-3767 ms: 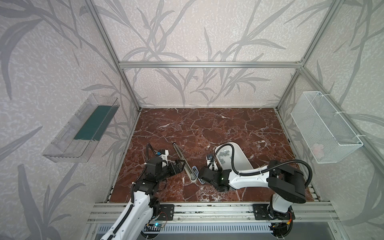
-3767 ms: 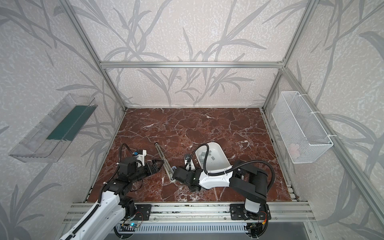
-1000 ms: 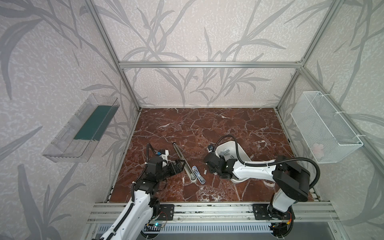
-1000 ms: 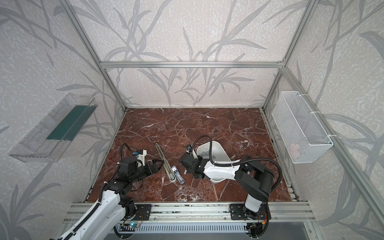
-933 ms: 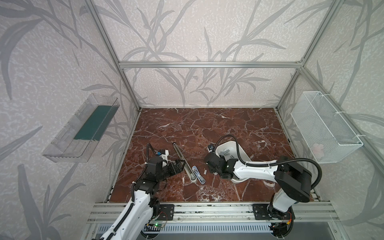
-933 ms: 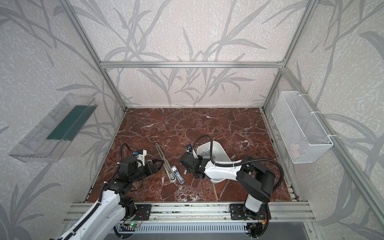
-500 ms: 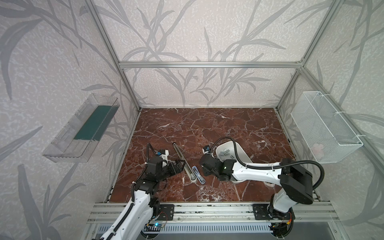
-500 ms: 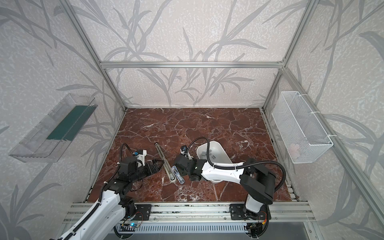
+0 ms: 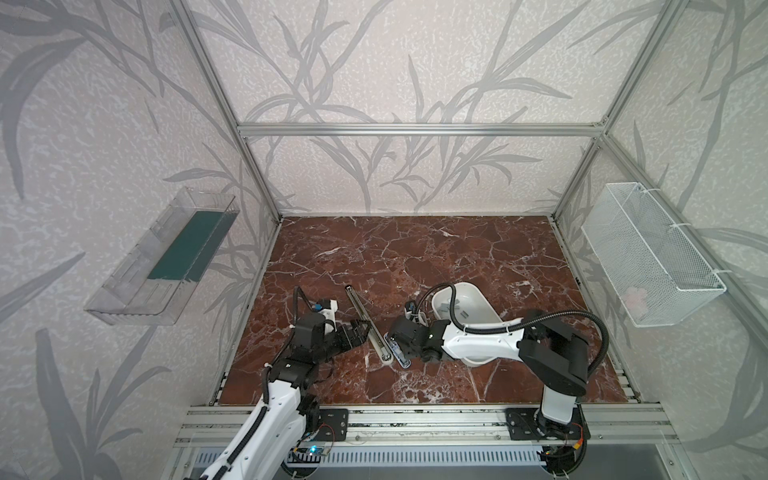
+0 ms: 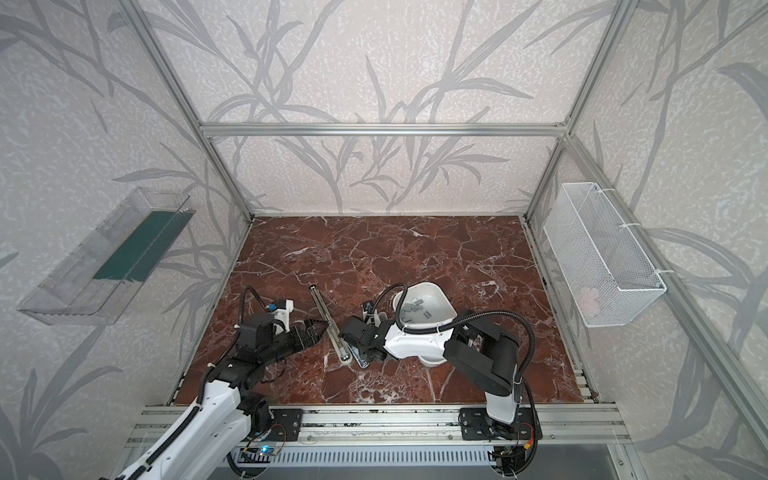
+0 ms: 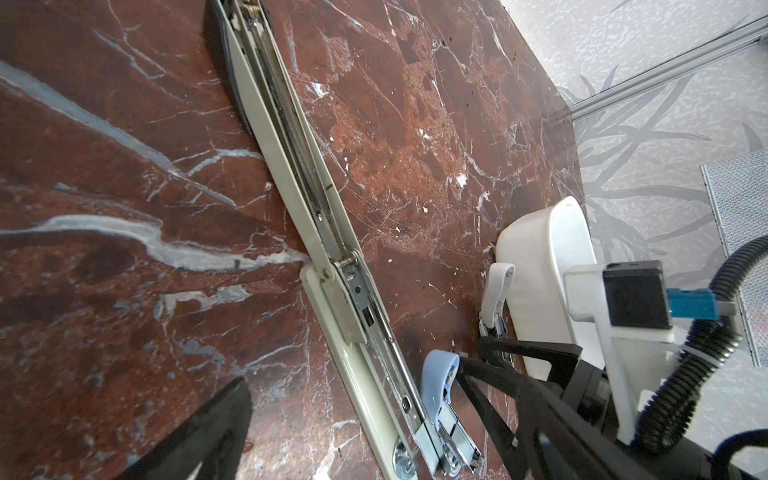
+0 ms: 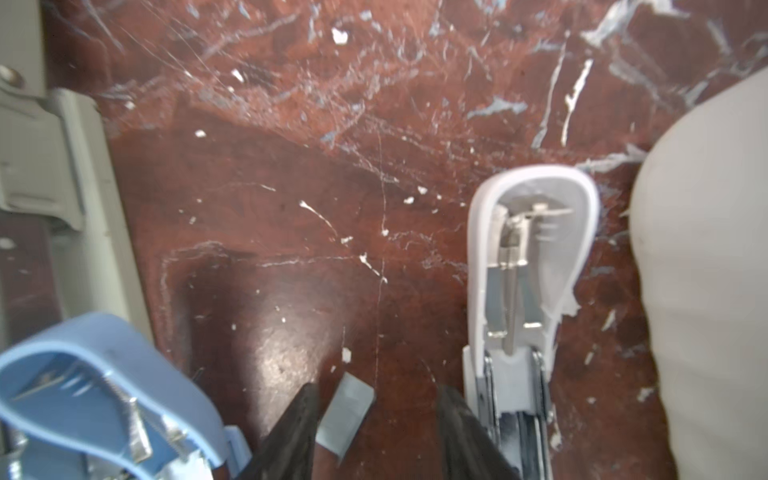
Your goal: Load the staples into the stapler
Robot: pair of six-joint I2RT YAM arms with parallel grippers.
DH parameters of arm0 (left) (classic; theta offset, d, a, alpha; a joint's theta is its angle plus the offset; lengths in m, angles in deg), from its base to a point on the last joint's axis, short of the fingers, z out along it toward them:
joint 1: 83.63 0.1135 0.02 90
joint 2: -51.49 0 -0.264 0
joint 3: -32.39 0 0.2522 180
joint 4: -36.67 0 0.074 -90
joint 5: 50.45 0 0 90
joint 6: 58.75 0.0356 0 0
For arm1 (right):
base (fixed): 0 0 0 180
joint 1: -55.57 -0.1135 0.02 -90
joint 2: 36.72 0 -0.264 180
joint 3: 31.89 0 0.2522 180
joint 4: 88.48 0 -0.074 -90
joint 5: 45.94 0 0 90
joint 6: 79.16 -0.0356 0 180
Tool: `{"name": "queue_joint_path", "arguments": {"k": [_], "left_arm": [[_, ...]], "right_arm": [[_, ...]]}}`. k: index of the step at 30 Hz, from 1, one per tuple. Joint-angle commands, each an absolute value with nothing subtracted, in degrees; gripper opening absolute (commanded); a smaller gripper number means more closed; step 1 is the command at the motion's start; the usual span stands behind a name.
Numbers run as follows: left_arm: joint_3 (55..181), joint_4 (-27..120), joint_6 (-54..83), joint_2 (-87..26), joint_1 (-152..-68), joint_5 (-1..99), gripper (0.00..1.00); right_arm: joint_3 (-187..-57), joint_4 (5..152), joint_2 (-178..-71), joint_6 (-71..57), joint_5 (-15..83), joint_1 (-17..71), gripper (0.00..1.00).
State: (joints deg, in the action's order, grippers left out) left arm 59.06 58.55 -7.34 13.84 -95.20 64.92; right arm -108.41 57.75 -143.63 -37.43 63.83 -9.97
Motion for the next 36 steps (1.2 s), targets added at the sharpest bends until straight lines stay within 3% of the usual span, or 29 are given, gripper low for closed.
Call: {"name": "queue_joint_path", "arguments": {"k": [1,19,25,29,36], "left_arm": [[60.5,57.6,-7.3,14.3,-95.3,64.8,0.99],[60.4,57.6,-7.4,14.4,-95.4,64.6,0.99],[60.4,57.6,-7.5,14.3,-95.5,64.6,0.99],[60.5,57.6,-7.4,14.3,-95.4,64.6,0.99],[60.5,57.5,-7.4,14.2,-95.5,64.6,0.99]], "right_arm": [[-110.9,54.5,-144.8,-38.2,63.9,-10.6,0.46],[-110.6,53.4,-145.3,-38.2,65.3,-12.2,0.17],[-111.6,53.7,-145.9,-37.1,66.3,-12.1,0.16],[-112.7,53.3,-147.1,-36.5,66.9,-12.2,0.24],[-112.8,53.3,-147.4,-35.7,68.5,-12.1,0.25]]}}
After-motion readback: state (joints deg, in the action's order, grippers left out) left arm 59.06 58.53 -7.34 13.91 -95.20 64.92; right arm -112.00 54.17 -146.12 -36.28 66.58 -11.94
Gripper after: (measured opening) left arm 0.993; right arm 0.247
